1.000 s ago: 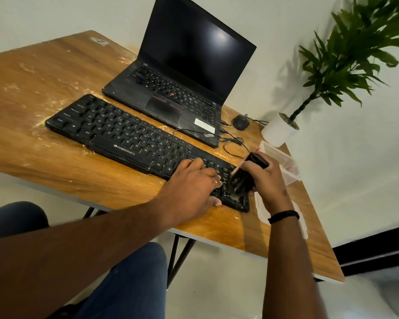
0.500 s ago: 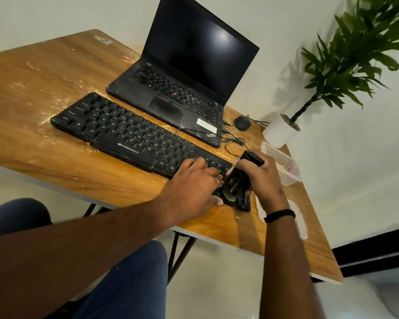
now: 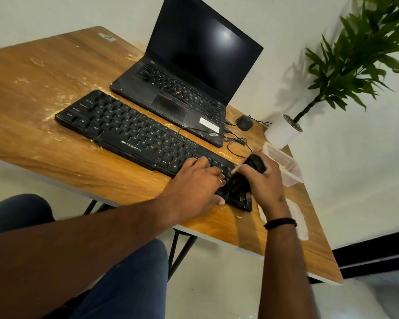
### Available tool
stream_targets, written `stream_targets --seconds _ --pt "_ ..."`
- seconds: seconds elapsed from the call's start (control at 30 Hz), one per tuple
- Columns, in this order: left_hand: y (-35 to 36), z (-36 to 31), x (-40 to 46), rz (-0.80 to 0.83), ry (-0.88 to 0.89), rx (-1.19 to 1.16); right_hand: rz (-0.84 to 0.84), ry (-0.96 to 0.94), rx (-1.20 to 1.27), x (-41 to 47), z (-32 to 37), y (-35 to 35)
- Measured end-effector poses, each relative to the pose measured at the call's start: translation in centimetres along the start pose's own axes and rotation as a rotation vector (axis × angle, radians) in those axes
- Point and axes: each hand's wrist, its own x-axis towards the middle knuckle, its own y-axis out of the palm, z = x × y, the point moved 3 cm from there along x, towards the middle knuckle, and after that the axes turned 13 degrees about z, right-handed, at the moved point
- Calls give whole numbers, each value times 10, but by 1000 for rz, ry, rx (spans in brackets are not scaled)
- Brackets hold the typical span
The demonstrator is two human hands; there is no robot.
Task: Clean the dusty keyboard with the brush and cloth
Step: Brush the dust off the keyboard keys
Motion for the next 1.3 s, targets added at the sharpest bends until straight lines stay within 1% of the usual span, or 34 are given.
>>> stream_targets --seconds 0.03,0.07,0.13,0.17,0.2,0.27,0.3,0.33,0.37,0.4,0.5,0.53,0.6,0.63,0.7,0.73,0.77,0.83,0.87,0.93,0.97,1.07,1.1,1.17,1.2,1.23,1.3 --pt "0 0 0 4 -2 -7 17 -3 27 -1 0 -2" --pt "1 0 1 7 -3 -12 -16 -10 44 -3 2 -5" --pt "1 0 1 5 -1 -13 -125 -14 -9 -5 -1 -8" --pt "1 0 1 2 -1 -12 -113 3 -37 -5 -4 -9" --pt "1 0 1 -2 -2 -10 -57 24 -24 -6 -5 -8" --pt "2 0 0 -9 -2 -9 19 36 110 -8 -8 -9" --pt "2 1 0 -11 1 -9 -8 33 140 -9 -8 -11" --pt "2 1 1 -10 5 -10 -77 32 136 -11 -7 -13" --pt "2 1 0 -12 8 -10 -138 27 111 -13 -8 -16" --pt "2 1 0 -14 6 -8 -161 31 91 -14 -9 -16" --pt "2 0 0 -11 0 4 -50 55 129 -17 -16 -15" --pt "2 0 0 -11 1 5 -72 67 146 -17 -18 -16" --pt "3 0 0 -16 3 13 -194 79 85 -19 -20 -22" --pt "3 0 1 -16 1 15 -198 84 46 -20 -21 -24" --pt "3 0 1 -14 -8 7 -83 90 39 -21 -20 -22" --pt "3 0 1 -14 -10 6 -52 85 51 -22 -20 -21" --pt "3 -1 1 -15 -10 10 -82 78 52 -23 -19 -21" --pt "2 0 1 -16 -6 23 -198 74 3 -24 -18 -25" --pt "2 -1 2 -17 -7 28 -181 73 -5 -25 -18 -25" --pt "2 -1 2 -22 -12 29 -43 89 54 -24 -22 -22" --pt "2 -1 2 -24 -12 27 -21 90 91 -24 -22 -22" --pt "2 0 0 -27 -7 26 -193 83 72 -27 -24 -28" --pt "2 0 0 -26 -7 24 -193 95 56 -28 -26 -29" --pt "2 0 1 -27 -6 24 -94 123 83 -28 -29 -28" --pt "2 0 2 -26 -6 25 -74 134 112 -29 -30 -28" --pt "2 0 2 -27 -6 25 -108 128 134 -29 -30 -29" --pt "2 0 2 -28 -8 24 -226 107 113 -32 -30 -32"
